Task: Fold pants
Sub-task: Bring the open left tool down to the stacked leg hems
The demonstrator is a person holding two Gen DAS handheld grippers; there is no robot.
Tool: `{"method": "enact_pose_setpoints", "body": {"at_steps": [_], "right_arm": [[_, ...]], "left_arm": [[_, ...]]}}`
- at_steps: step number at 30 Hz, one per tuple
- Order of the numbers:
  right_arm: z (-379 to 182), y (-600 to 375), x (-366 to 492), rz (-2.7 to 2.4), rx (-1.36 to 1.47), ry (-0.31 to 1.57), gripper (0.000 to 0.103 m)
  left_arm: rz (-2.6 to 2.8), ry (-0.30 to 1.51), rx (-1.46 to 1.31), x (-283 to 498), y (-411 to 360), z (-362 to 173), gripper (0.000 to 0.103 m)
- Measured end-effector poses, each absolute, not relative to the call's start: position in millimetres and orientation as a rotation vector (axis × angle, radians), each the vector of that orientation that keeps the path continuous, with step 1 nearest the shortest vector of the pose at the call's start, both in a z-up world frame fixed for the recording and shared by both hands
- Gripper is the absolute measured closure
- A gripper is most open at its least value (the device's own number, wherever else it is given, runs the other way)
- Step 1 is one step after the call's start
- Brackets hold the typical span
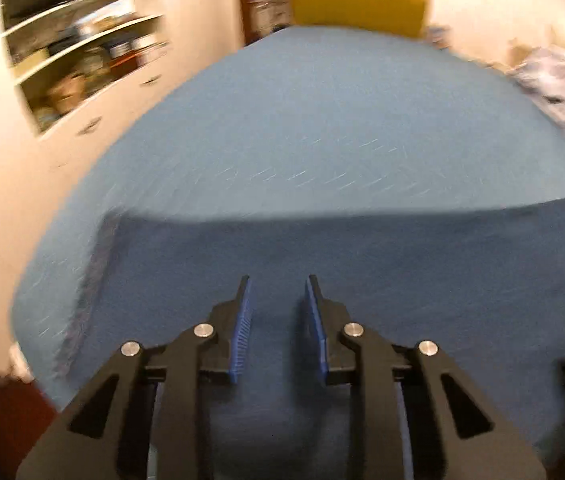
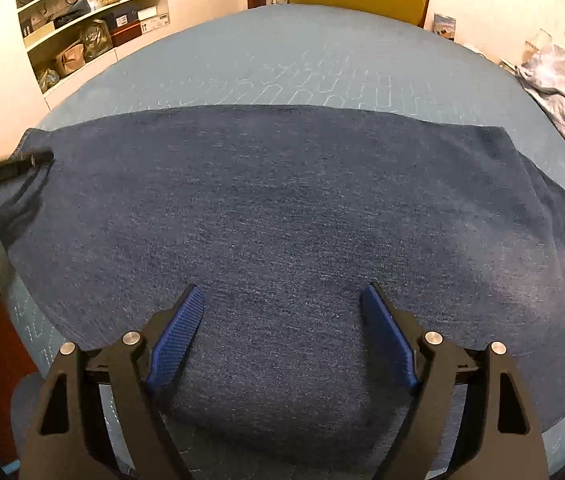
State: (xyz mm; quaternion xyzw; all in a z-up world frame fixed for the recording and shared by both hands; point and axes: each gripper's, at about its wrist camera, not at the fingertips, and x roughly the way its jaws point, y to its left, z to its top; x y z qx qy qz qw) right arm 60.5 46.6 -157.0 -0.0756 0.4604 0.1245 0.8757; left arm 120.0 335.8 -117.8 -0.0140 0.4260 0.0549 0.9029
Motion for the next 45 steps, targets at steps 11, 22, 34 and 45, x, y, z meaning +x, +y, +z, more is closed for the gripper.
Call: {"method": "enact_pose_setpoints", "body": {"at_steps": [11, 22, 34, 45], "right_arm": [[-160.1, 48.0, 61.1, 0.260, -0.148, 0.979, 0.021], [-132.8, 52.7, 68.1, 0.272, -0.179, 0.917, 0.023], [-152.3, 36.4, 198.7, 0.212, -0.071, 0.996, 0.029], [-123.2, 83.9, 171.7, 0.287, -0.118, 0.925, 0.031]], "left_arm": [[-0.118, 0.968, -0.029, 172.5, 305.9, -139.7, 0.072], [0.181, 0.974, -0.105, 174.2, 437.3, -143.6, 0.035], [0.364, 0.782, -0.224, 98.6, 526.9, -80.1, 0.032], [0.222, 0.598, -1.058, -21.5, 562.8, -140.4, 0.044]]}}
